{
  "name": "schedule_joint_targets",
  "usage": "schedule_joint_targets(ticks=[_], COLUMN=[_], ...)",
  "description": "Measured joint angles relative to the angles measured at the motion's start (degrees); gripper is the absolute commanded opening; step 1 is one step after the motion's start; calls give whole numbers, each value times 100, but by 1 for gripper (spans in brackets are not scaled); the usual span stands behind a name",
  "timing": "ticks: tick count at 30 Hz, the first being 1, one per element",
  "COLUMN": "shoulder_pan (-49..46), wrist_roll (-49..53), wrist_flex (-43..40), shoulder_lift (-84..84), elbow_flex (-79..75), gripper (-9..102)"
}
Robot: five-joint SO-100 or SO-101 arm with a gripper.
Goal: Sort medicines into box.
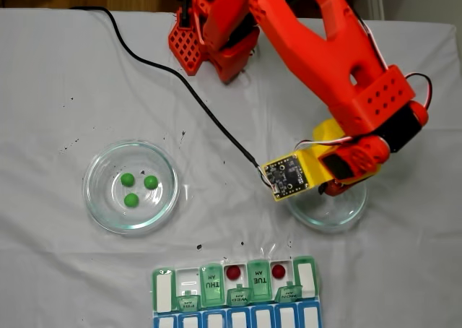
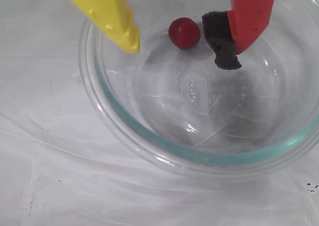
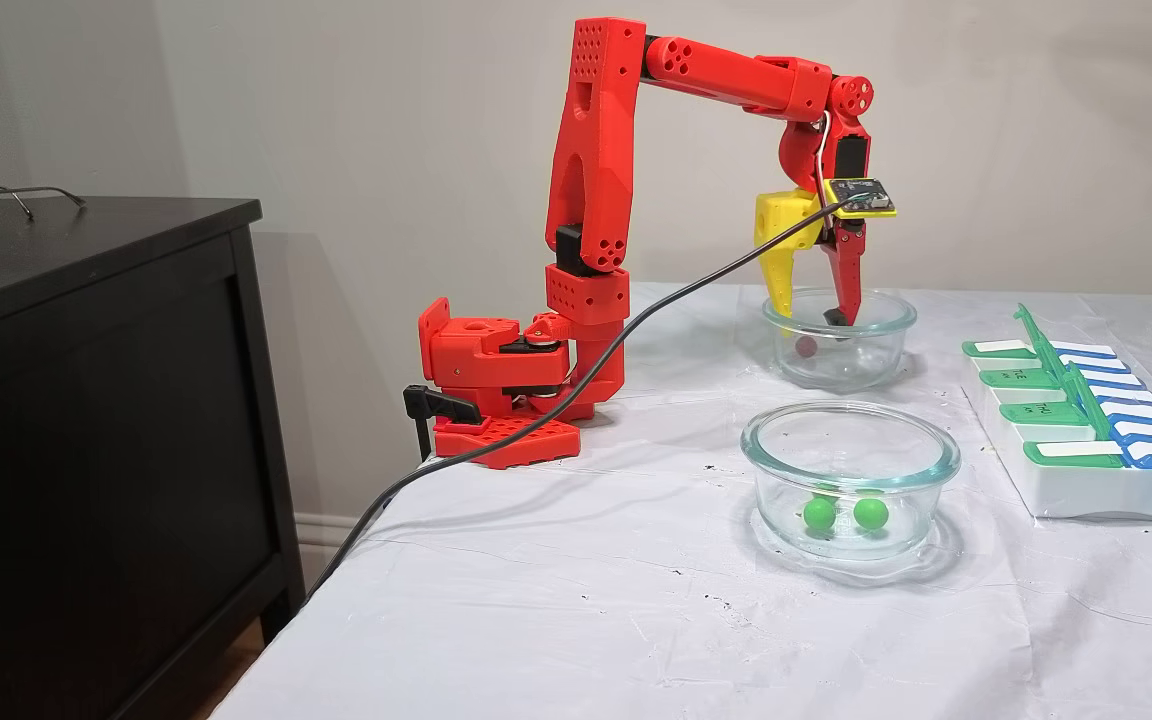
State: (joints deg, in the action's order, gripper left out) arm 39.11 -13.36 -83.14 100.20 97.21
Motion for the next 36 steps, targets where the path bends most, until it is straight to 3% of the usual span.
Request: schedule_joint_targets(ticks=[36], shoulder_pan=[466], wrist_roll=[123], wrist_flex=[809], shoulder_lift=[-413], elbow_flex=[35], gripper=[22])
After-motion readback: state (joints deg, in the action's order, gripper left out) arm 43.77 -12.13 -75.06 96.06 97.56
